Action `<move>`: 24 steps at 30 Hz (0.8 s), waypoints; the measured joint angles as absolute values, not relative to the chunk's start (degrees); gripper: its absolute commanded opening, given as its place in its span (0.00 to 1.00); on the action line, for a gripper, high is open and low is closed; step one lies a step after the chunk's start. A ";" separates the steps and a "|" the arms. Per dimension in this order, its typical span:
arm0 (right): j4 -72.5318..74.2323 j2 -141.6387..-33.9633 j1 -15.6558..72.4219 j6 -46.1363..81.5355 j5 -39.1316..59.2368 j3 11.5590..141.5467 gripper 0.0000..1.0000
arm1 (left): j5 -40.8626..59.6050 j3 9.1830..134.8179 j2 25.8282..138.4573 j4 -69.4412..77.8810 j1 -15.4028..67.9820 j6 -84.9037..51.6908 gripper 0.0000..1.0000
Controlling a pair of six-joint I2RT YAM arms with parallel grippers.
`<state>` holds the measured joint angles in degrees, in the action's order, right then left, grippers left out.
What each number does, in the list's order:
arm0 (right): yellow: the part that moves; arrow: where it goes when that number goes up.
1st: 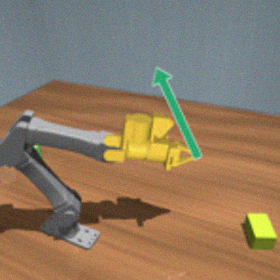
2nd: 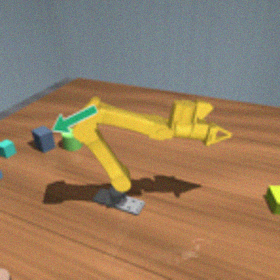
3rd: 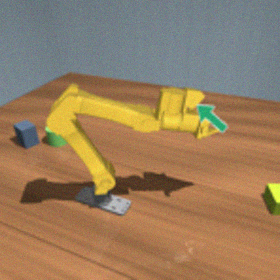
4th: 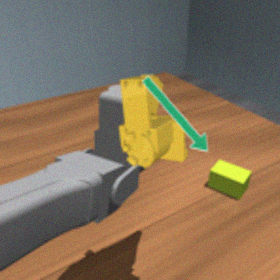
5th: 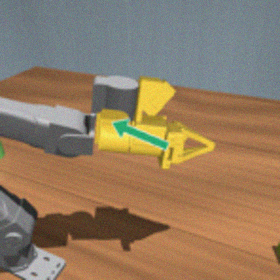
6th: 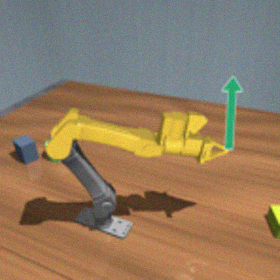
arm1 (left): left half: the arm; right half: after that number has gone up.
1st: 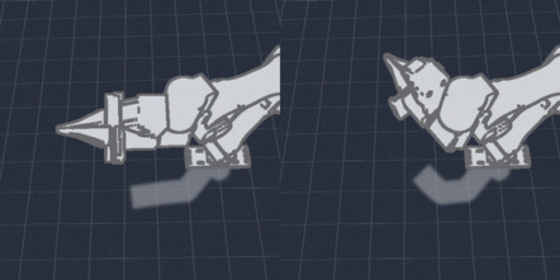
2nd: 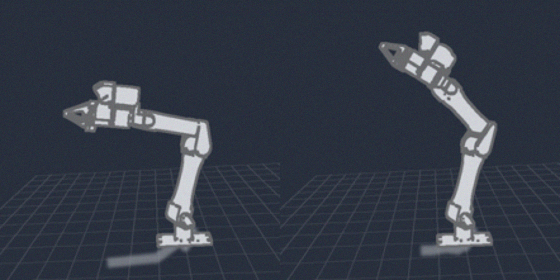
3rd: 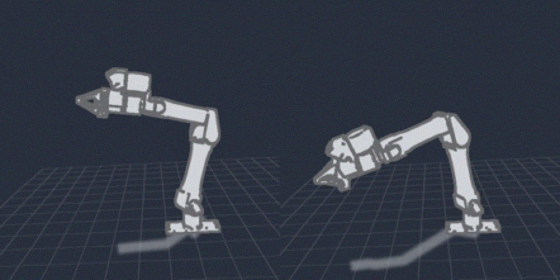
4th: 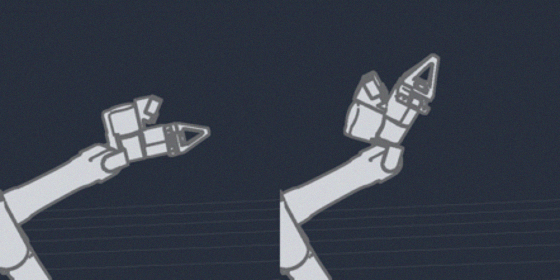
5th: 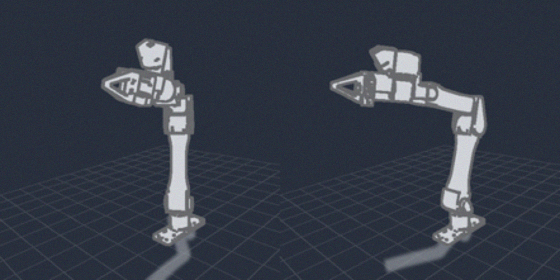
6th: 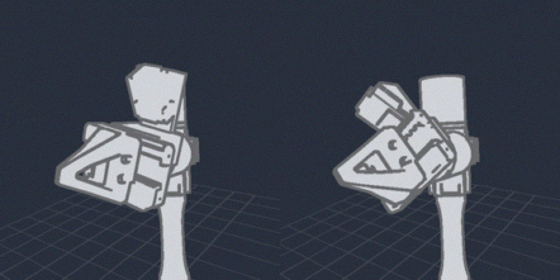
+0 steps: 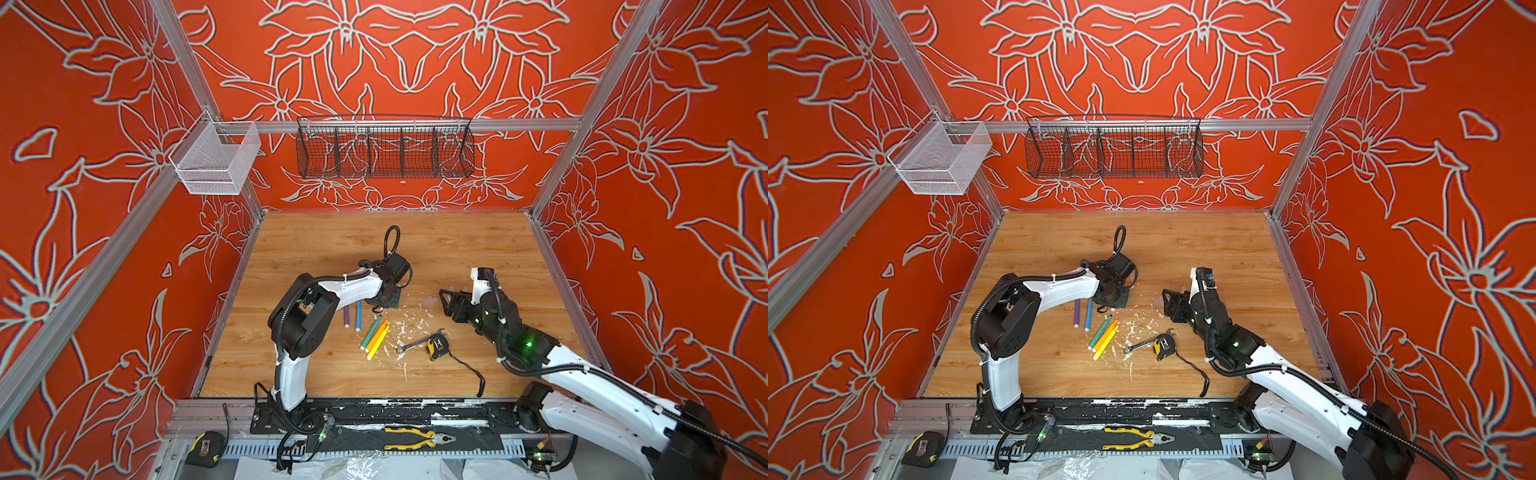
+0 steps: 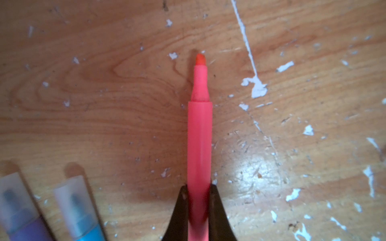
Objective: Insert the pens into the pen caps
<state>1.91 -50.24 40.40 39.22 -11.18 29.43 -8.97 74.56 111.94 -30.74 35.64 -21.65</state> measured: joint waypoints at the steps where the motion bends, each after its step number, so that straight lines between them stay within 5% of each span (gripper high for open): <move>1: 1.91 -50.24 40.34 39.22 -11.14 29.43 0.72 | -8.97 74.56 111.92 -30.74 35.66 -21.71 0.00; 6: 1.91 -50.22 39.97 39.20 -11.18 29.43 0.71 | -7.57 73.47 109.27 -32.29 35.68 -21.85 0.00; 15: -1.37 -46.94 36.18 43.13 -11.00 31.92 0.70 | 4.29 73.03 85.62 -32.77 35.70 -24.58 0.00; 24: 0.64 -44.27 35.22 43.09 -8.43 36.38 0.71 | 7.90 69.60 83.09 -22.31 35.73 -23.99 0.00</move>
